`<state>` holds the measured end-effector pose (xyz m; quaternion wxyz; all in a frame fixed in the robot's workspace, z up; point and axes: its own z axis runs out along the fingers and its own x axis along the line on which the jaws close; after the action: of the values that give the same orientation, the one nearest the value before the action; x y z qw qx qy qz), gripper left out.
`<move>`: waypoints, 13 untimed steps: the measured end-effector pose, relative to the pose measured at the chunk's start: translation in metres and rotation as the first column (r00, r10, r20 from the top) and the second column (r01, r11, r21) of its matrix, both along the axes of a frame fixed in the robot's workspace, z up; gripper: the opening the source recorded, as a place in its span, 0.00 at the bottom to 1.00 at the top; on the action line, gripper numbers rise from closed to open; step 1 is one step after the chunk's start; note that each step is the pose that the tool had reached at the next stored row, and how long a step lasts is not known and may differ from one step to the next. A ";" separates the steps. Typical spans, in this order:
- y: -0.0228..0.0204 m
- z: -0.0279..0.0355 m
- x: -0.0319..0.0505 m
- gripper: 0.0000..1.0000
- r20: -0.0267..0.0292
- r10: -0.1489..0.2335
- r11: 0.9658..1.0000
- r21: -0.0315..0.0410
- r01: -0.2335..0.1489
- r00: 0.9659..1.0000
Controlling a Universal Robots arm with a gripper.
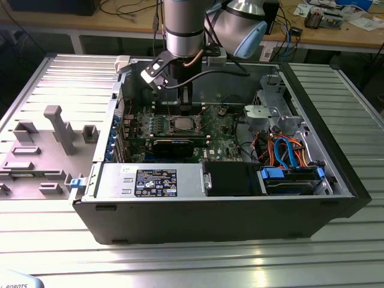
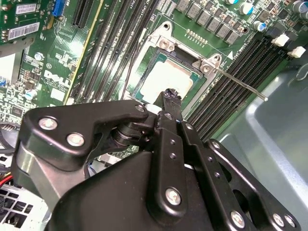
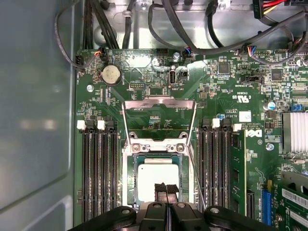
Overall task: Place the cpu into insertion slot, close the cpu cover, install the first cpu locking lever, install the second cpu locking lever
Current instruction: 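Close the cpu cover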
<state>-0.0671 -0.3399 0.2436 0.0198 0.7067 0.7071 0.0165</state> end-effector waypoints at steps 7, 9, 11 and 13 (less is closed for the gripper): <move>0.0000 0.0002 0.0000 0.11 0.000 0.000 1.000 0.000 0.000 1.000; 0.0000 0.0003 0.0000 0.11 0.000 0.000 1.000 -0.001 0.000 1.000; 0.0000 0.0004 -0.0001 0.11 0.000 0.002 1.000 -0.002 -0.002 1.000; 0.0001 0.0006 0.0000 0.11 0.000 0.003 1.000 -0.002 -0.003 1.000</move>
<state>-0.0672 -0.3398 0.2443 0.0204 0.7057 0.7080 0.0158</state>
